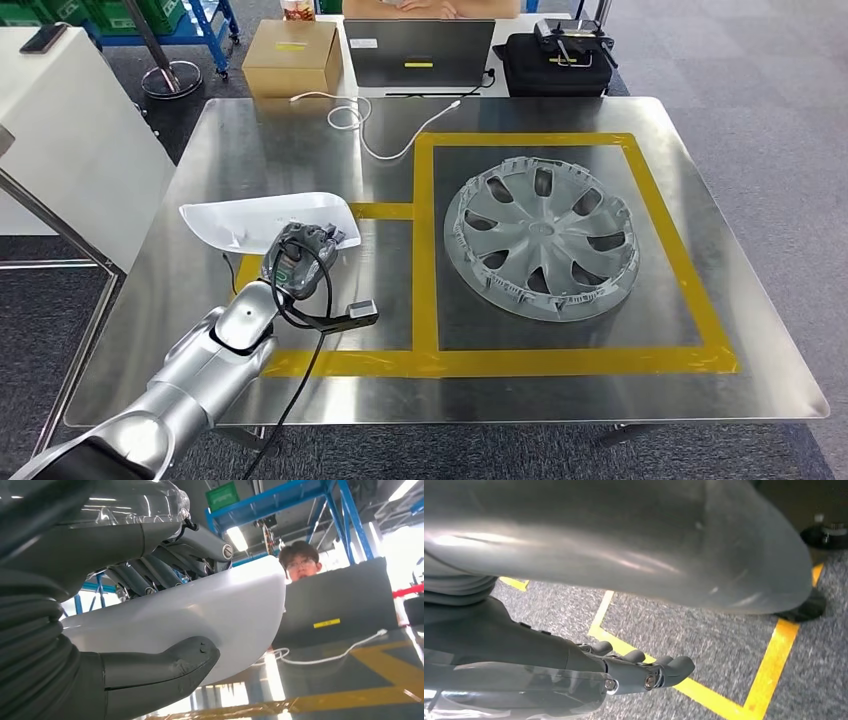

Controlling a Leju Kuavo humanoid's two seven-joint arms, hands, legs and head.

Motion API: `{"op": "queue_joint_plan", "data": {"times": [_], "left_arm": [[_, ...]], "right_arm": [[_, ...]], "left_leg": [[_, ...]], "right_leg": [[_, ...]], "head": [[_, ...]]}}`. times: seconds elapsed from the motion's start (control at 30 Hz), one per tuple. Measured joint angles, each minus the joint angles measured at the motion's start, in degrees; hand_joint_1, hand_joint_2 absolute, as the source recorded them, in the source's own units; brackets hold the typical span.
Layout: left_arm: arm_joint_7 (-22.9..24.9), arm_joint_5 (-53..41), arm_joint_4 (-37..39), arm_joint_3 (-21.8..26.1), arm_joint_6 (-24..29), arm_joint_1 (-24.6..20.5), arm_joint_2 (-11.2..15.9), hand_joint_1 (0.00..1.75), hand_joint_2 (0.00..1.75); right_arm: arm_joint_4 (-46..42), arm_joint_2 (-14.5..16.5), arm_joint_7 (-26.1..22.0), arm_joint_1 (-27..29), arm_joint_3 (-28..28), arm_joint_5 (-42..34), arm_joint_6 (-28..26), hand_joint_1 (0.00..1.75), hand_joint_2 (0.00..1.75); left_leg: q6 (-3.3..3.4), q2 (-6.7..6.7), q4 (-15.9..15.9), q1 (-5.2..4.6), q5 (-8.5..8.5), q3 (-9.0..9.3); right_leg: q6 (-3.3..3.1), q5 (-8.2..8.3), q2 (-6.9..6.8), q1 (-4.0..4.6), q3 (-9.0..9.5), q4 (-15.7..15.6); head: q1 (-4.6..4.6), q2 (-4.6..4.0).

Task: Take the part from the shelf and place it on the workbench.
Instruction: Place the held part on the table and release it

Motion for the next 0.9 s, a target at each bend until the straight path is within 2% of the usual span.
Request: {"op": "queue_joint_plan", "data": {"times": [0.07,0.1,0.17,0.2,0.23,0.27,0.33,0.37,0.4,0.47,0.53,0.57,0.63,0.67,0.7,0.73,0.77,0.8,0.83,0.9], "left_arm": [[0.01,0.16,-0.03,-0.54,-0.73,-0.43,-0.54,1.75,1.75],[-0.03,0.40,-0.04,-0.84,-0.93,-0.61,-0.85,1.75,1.75],[-0.26,1.24,-0.01,-1.47,-1.14,-0.55,-1.28,1.75,1.75],[-0.55,1.87,0.04,-1.74,-1.13,-0.28,-1.41,1.75,1.75],[-0.96,2.59,0.14,-1.98,-1.03,0.07,-1.50,1.75,1.75],[-1.47,3.37,0.27,-2.20,-0.84,0.44,-1.60,1.75,1.75],[-2.33,4.56,0.61,-2.56,-0.28,1.01,-1.79,1.75,1.75],[-2.63,4.90,0.78,-2.70,-0.05,1.19,-1.87,1.31,1.75],[-2.84,5.14,0.94,-2.80,0.13,1.30,-1.91,0.87,1.75],[-3.33,5.58,1.26,-2.98,0.33,1.44,-1.98,0.00,1.75],[-4.34,6.28,1.50,-3.12,0.71,1.49,-2.08,0.00,1.75],[-4.94,6.61,1.57,-3.25,0.94,1.46,-2.13,0.00,1.75],[-5.81,6.99,1.72,-3.72,1.29,1.44,-2.24,0.00,1.75],[-5.94,7.01,1.82,-4.05,1.29,1.47,-2.32,0.00,1.75],[-6.01,6.98,1.97,-4.36,1.28,1.52,-2.44,0.00,1.75],[-6.05,6.93,2.12,-4.66,1.27,1.53,-2.60,0.00,1.75],[-6.08,6.90,2.26,-4.91,1.26,1.50,-2.80,0.00,1.75],[-6.10,6.91,2.36,-5.14,1.23,1.40,-3.03,0.00,1.31],[-6.15,6.98,2.44,-5.34,1.19,1.26,-3.29,0.00,0.87],[-6.24,7.29,2.54,-5.65,1.15,0.96,-3.73,0.00,0.00]], "right_arm": [[0.00,0.04,0.04,-0.05,0.05,0.01,0.07,0.00,0.00],[0.00,0.07,0.05,-0.05,0.10,0.01,0.09,0.00,0.00],[0.00,0.12,0.07,-0.04,0.23,0.00,0.13,0.00,0.00],[0.00,0.13,0.08,0.01,0.29,-0.01,0.13,0.00,0.00],[0.00,0.13,0.09,0.07,0.32,-0.03,0.12,0.00,0.00],[0.00,0.13,0.11,0.13,0.34,-0.06,0.10,0.00,0.00],[0.00,0.13,0.14,0.17,0.38,-0.15,0.05,0.00,0.00],[0.00,0.14,0.15,0.14,0.40,-0.19,0.04,0.00,0.00],[0.00,0.17,0.15,0.11,0.43,-0.21,0.04,0.00,0.00],[0.00,0.24,0.15,0.08,0.56,-0.21,0.04,0.00,0.00],[0.00,0.36,0.15,0.06,0.77,-0.21,0.07,0.00,0.00],[0.00,0.44,0.15,0.03,0.89,-0.21,0.09,0.00,0.00],[0.00,0.59,0.15,-0.08,1.11,-0.21,0.16,0.00,0.00],[0.00,0.59,0.18,-0.15,1.20,-0.21,0.20,0.00,0.00],[0.00,0.59,0.24,-0.19,1.28,-0.21,0.23,0.00,0.00],[0.00,0.59,0.31,-0.23,1.35,-0.21,0.26,0.00,0.00],[0.00,0.60,0.38,-0.26,1.40,-0.21,0.29,0.00,0.00],[0.00,0.61,0.45,-0.29,1.45,-0.21,0.31,0.00,0.00],[0.00,0.66,0.50,-0.31,1.52,-0.21,0.32,0.00,0.00],[0.00,0.83,0.60,-0.34,1.63,-0.21,0.33,0.00,0.00]], "left_leg": [[0.71,0.00,-0.56,0.31,0.42,0.14],[0.95,0.02,-0.72,0.36,0.55,0.16],[1.16,0.04,-0.73,0.29,0.59,0.08],[1.16,0.06,-0.69,0.26,0.57,0.07],[1.14,0.07,-0.64,0.25,0.56,0.07],[1.08,0.04,-0.56,0.26,0.51,0.08],[0.81,-0.04,-0.31,0.24,0.34,0.05],[0.58,-0.09,-0.15,0.13,0.23,-0.03],[0.34,-0.12,-0.04,0.01,0.15,-0.12],[-0.17,-0.15,-0.05,-0.14,0.12,-0.16],[-0.77,-0.13,0.37,-0.07,-0.33,-0.29],[-1.09,-0.10,1.69,0.00,-1.25,-0.84],[-1.69,-0.04,7.87,0.21,-4.72,-3.57],[-1.88,-0.04,11.76,0.28,-6.48,-5.35],[-1.99,-0.03,14.97,0.32,-7.55,-6.86],[-2.02,-0.03,16.45,0.34,-7.63,-7.61],[-1.94,-0.03,15.80,0.35,-6.68,-7.35],[-1.73,-0.03,12.97,0.33,-4.83,-6.02],[-1.40,-0.01,8.81,0.29,-2.84,-4.05],[-0.69,0.03,2.08,0.03,-0.50,-0.77]], "right_leg": [[0.62,-1.49,0.03,-0.09,-0.84,1.97],[0.89,-3.10,0.05,-0.22,-2.05,4.61],[1.35,-6.64,0.05,-0.31,-5.59,12.05],[1.51,-7.42,0.05,-0.34,-6.93,14.82],[1.60,-7.12,0.04,-0.37,-7.38,15.67],[1.60,-5.71,0.03,-0.41,-6.61,14.08],[1.38,-2.01,0.04,-0.48,-2.75,6.34],[1.12,-0.82,0.08,-0.42,-1.10,2.92],[0.83,-0.34,0.11,-0.33,-0.16,0.88],[0.21,-0.36,0.16,-0.09,0.03,0.14],[-0.49,-0.21,0.11,-0.25,0.17,-0.12],[-0.90,-0.10,0.05,-0.36,0.26,-0.30],[-1.51,0.01,-0.02,-0.44,0.38,-0.48],[-1.67,-0.02,-0.03,-0.40,0.37,-0.45],[-1.71,-0.06,-0.02,-0.34,0.37,-0.40],[-1.73,-0.10,0.00,-0.29,0.37,-0.32],[-1.71,-0.16,0.02,-0.25,0.39,-0.24],[-1.66,-0.24,0.03,-0.20,0.44,-0.14],[-1.58,-0.34,0.04,-0.16,0.52,-0.07],[-1.24,-0.46,0.04,-0.02,0.53,0.05]], "head": [[0.09,0.00],[0.16,0.00],[0.28,0.00],[0.28,0.00],[0.28,0.00],[0.29,0.00],[0.31,0.00],[0.28,0.00],[0.26,0.00],[0.22,0.00],[0.23,0.00],[0.14,0.00],[-0.04,0.00],[-0.10,0.00],[-0.10,0.00],[-0.10,0.00],[-0.10,0.00],[-0.10,0.00],[-0.10,0.00],[-0.05,0.00]]}}
